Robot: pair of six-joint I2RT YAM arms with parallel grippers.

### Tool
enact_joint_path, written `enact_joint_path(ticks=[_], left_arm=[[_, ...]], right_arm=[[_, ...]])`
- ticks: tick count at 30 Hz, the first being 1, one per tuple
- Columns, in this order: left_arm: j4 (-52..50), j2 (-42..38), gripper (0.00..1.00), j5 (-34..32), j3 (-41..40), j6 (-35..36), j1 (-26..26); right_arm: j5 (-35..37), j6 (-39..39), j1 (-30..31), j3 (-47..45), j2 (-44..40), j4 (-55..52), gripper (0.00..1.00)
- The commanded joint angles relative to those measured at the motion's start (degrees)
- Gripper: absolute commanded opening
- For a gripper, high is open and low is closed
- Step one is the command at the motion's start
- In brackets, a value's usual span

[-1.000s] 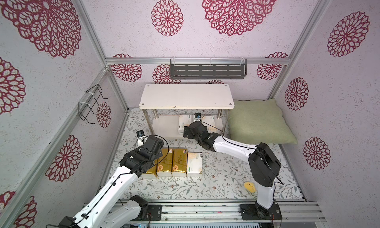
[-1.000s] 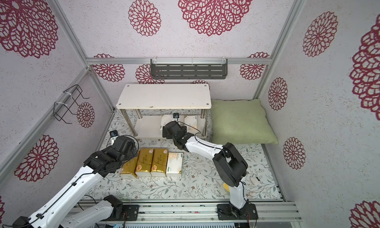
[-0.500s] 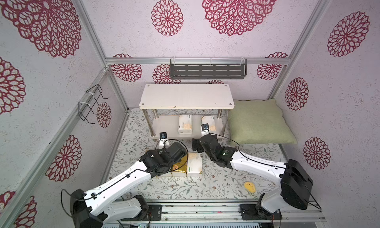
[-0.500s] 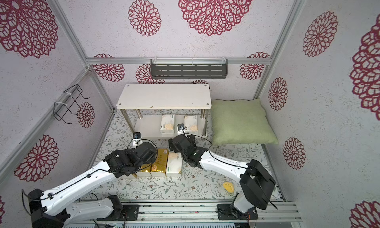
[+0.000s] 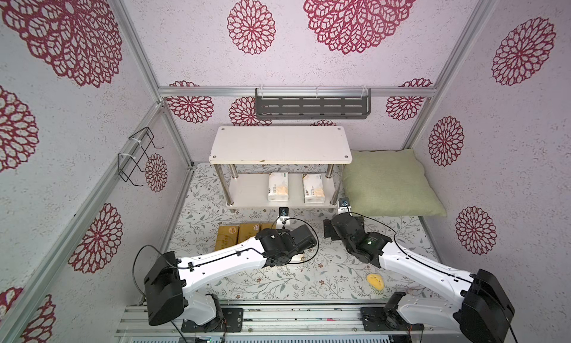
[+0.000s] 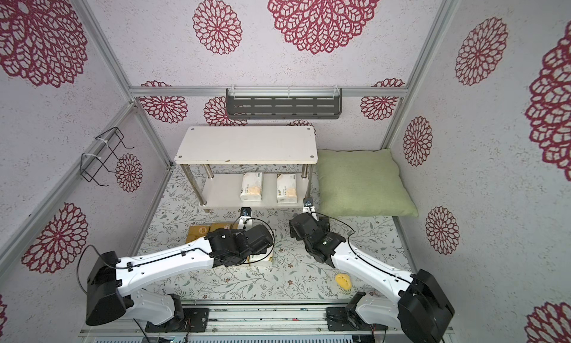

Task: Place the tissue boxes on the shelf by color
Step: Pick up the box of tissues from the center of the board.

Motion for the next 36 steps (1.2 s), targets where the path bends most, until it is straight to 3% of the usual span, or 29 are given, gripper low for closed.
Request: enact_joint_path(ticks=[1,8,17,25,36], left_arm=[[1.63,4.47,0.97,0.85,2.65,-3.18,-2.45],[3.92,9.56,0.97,0.69,2.1,-6.98,-3.05],[8.97,13.35,0.98,4.8,-0.48,-5.82,-0.98],[3.72,16.55,0.97,2.66,2.03,-6.19,-0.77],[4.03,17.54,0.97,4.05,-0.22,-9.32,-0.64]], right_arm=[[0.89,0.92,-1.21,-0.68,-2.83,-0.98,0.99],[-0.17,-0.19,-4.12,-2.34,-3.76,-0.46,0.99],[0.25,-2.21,-6.34,-5.93,-6.05,4.1,0.99],[-0.55,-3.22,-7.31,-6.76,-7.28,5.09,0.99],[-2.57,-3.28,-8.25,-6.23,-5.57,5.26,0.99]])
